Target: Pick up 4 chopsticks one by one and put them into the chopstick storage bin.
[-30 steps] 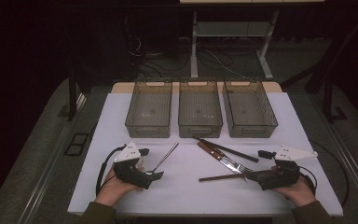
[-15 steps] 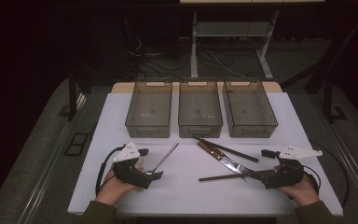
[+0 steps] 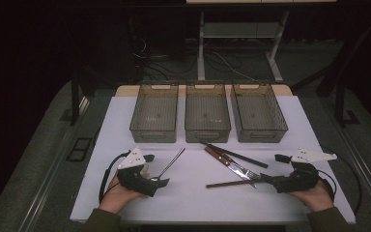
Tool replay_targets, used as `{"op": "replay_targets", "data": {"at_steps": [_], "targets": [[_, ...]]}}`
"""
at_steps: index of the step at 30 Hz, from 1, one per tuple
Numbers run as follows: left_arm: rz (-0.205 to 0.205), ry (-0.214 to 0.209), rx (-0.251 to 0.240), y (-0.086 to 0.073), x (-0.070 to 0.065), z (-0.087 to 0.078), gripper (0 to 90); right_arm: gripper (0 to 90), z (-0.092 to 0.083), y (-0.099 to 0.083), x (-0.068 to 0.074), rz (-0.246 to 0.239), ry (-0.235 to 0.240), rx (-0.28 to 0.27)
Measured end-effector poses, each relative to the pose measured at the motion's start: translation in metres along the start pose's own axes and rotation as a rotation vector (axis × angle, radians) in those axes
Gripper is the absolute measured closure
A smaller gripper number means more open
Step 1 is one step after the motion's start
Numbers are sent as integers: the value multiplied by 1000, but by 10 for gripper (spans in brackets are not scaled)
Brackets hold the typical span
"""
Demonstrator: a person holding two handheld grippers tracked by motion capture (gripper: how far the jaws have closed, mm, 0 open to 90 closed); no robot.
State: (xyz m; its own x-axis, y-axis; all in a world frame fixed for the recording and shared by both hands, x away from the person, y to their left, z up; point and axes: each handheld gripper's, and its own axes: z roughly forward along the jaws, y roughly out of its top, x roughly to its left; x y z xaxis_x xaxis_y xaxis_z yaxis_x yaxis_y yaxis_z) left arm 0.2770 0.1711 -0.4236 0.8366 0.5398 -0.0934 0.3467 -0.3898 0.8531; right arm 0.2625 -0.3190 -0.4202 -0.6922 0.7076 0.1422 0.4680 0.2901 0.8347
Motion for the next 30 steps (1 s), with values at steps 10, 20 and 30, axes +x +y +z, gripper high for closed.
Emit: {"op": "replay_targets", "data": {"at_steps": [10,20,30], "targets": [[5,-3,-3,0,-1,0,0,181,-7,-4,-10,12,-37,34],[-1,-8,1,0,0,1,4,346,-10,-8,-20,37,-36,93],[1,-12,1,0,1,1,4,510,-16,-7,-25,35,-58,112]]}}
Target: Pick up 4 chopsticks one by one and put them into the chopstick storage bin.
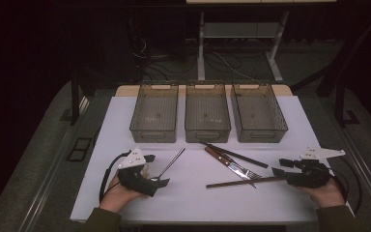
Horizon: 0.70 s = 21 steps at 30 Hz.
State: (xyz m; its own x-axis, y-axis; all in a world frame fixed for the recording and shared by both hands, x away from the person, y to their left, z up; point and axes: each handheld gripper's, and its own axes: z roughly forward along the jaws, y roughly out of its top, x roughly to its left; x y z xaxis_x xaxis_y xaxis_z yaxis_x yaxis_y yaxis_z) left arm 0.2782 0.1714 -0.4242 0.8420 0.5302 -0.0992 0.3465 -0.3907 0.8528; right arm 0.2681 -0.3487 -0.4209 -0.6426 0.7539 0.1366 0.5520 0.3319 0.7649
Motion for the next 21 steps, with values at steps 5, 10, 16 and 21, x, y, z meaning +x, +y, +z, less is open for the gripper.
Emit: {"op": "replay_targets", "data": {"at_steps": [5,10,16,21], "targets": [[3,1,0,0,0,0,5,639,-2,-2,-8,6,-28,27],[1,-5,1,0,-1,1,6,736,-1,-4,-12,0,-34,58],[3,-7,-3,0,-1,1,7,875,2,-10,-18,14,-52,119],[1,-5,-5,0,-1,0,7,888,4,-13,-20,22,-56,134]]}}
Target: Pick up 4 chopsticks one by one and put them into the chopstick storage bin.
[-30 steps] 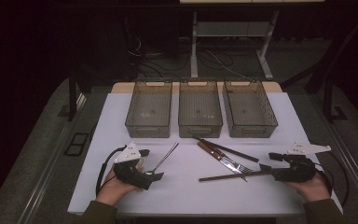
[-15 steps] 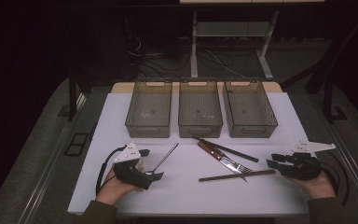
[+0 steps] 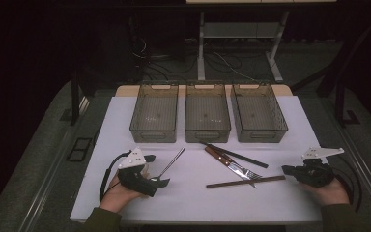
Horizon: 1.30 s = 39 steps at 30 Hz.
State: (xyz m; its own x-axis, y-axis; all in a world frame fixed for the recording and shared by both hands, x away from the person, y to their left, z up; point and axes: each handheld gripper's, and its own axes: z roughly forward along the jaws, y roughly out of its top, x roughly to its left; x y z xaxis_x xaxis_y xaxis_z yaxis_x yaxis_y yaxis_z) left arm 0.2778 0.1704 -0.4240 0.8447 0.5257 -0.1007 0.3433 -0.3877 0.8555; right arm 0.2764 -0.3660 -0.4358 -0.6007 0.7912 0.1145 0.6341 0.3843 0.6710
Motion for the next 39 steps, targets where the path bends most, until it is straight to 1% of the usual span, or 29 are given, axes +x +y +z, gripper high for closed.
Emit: {"op": "replay_targets", "data": {"at_steps": [9,18,20,27,39], "targets": [[8,-4,10,0,0,1,8,888,5,-1,-1,3,-5,15],[4,-6,4,0,-1,2,7,889,10,-1,1,-1,-12,29],[5,-7,7,0,-1,2,7,888,11,-1,1,5,-13,36],[7,-6,6,0,-1,1,7,889,11,-1,1,3,-16,46],[7,-8,7,0,-1,1,8,889,11,-2,1,1,-14,51]]}}
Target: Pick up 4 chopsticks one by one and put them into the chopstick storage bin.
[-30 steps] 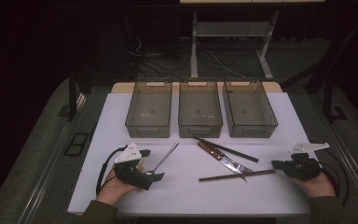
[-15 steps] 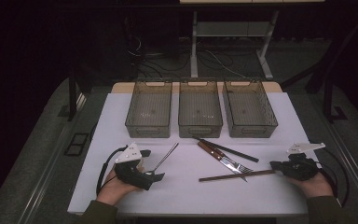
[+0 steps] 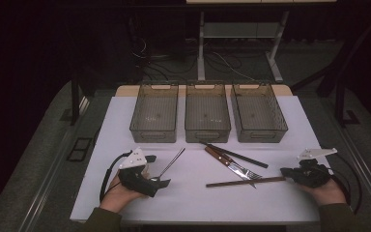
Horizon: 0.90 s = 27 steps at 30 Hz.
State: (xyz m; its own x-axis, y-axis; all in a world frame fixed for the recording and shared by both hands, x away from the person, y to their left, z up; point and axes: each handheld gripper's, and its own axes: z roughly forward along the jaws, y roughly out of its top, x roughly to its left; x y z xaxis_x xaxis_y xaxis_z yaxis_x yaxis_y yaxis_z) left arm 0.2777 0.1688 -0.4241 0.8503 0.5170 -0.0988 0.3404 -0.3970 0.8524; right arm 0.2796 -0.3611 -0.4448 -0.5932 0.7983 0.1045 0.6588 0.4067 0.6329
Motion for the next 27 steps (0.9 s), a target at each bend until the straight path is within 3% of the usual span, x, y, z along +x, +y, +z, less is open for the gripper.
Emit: {"op": "replay_targets", "data": {"at_steps": [27], "targets": [[1,-5,9,0,0,1,8,889,-6,-4,6,-12,9,38]]}}
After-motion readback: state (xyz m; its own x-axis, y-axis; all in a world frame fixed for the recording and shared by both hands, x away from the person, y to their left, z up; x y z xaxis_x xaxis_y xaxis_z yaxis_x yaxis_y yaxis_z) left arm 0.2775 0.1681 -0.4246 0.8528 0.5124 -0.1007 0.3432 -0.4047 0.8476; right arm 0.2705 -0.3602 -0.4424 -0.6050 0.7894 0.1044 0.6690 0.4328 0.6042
